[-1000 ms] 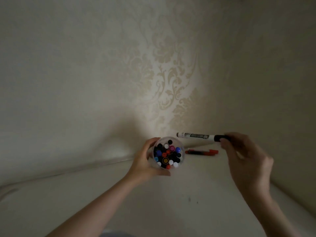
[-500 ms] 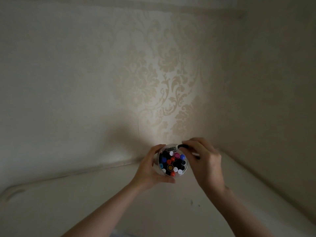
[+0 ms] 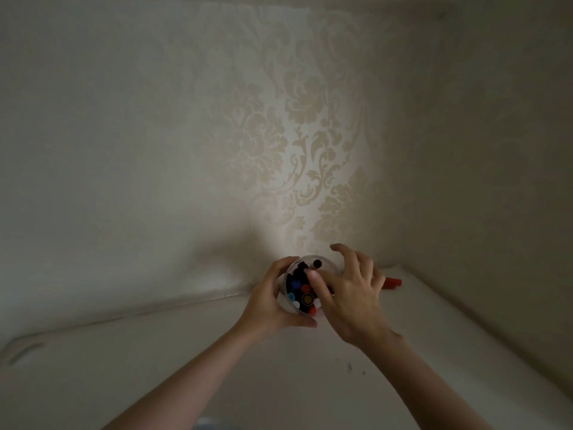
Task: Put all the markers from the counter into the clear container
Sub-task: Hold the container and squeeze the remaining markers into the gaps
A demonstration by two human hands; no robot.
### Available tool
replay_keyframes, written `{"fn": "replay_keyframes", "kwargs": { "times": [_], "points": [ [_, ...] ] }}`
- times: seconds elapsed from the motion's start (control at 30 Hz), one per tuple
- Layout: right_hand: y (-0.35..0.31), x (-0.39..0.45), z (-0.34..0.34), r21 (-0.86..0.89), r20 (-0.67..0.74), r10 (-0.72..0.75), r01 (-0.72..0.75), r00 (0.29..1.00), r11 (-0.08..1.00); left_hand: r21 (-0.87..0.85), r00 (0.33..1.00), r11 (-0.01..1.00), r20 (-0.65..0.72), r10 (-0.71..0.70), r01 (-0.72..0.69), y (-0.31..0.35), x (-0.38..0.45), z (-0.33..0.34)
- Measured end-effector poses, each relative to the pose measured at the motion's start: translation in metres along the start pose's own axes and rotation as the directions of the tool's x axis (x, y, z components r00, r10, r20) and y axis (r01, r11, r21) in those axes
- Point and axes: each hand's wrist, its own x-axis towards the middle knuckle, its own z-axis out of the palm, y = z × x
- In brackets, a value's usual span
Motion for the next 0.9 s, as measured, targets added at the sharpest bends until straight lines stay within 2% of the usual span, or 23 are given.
{"fn": "replay_keyframes", "kwargs": {
  "times": [0.03,0.1,0.17,0.23,0.27,0.3,0.33,0.37,0.43,0.5,0.57,0.63,0.77,0.9],
  "points": [
    [0.009,0.003,0.0,0.083,0.013,0.039,-0.04,0.999,0.996,0.003,1.0,1.0,0.008,-0.001,0.001,0.0,0.001,0.0],
    [0.031,0.008,-0.004,0.269,-0.046,0.127,-0.11,0.991,0.957,0.004,1.0,1.0,0.025,-0.006,0.006,0.0,0.003,0.0],
    [0.047,0.01,-0.01,0.477,-0.113,0.181,-0.106,0.977,0.872,0.037,0.999,0.999,0.052,0.001,-0.003,0.003,0.007,0.003],
    [0.052,0.012,-0.017,0.71,-0.097,0.259,-0.115,0.961,0.695,0.08,0.997,0.997,0.072,0.012,-0.017,0.005,0.011,0.006],
    [0.053,0.015,-0.02,0.794,-0.06,0.329,-0.155,0.942,0.587,0.08,0.998,0.997,0.066,0.011,-0.016,0.005,0.013,0.007],
    [0.059,0.018,-0.019,0.829,-0.034,0.397,-0.196,0.917,0.523,0.068,0.998,0.998,0.055,0.006,-0.01,0.004,0.015,0.007],
    [0.071,0.022,-0.013,0.808,-0.028,0.441,-0.239,0.897,0.539,0.052,0.999,0.999,0.042,0.001,-0.003,0.004,0.016,0.006],
    [0.091,0.028,-0.002,0.712,-0.035,0.463,-0.303,0.886,0.634,0.036,1.0,0.999,0.029,-0.007,0.006,0.003,0.018,0.004],
    [0.132,0.035,0.023,0.349,0.039,0.454,-0.438,0.89,0.829,0.012,1.0,1.0,0.015,-0.017,0.016,0.002,0.02,0.002],
    [0.165,0.032,0.048,0.035,0.229,0.435,-0.454,0.871,0.89,0.003,1.0,1.0,0.015,-0.022,0.022,0.0,0.022,0.001],
    [0.182,0.027,0.066,-0.144,0.355,0.429,-0.405,0.831,0.903,-0.005,1.0,1.0,0.012,-0.029,0.029,-0.003,0.024,0.002],
    [0.185,0.022,0.076,-0.219,0.375,0.424,-0.366,0.825,0.905,-0.02,0.999,0.999,0.012,-0.037,0.037,-0.004,0.025,0.002],
    [0.187,0.018,0.081,-0.189,0.148,0.372,-0.343,0.916,0.92,-0.03,0.999,0.999,0.012,-0.035,0.035,-0.006,0.028,0.001],
    [0.185,0.007,0.073,-0.235,0.207,0.384,-0.335,0.9,0.912,-0.041,1.0,0.999,0.021,-0.016,0.017,-0.007,0.03,0.001]
  ]
}}
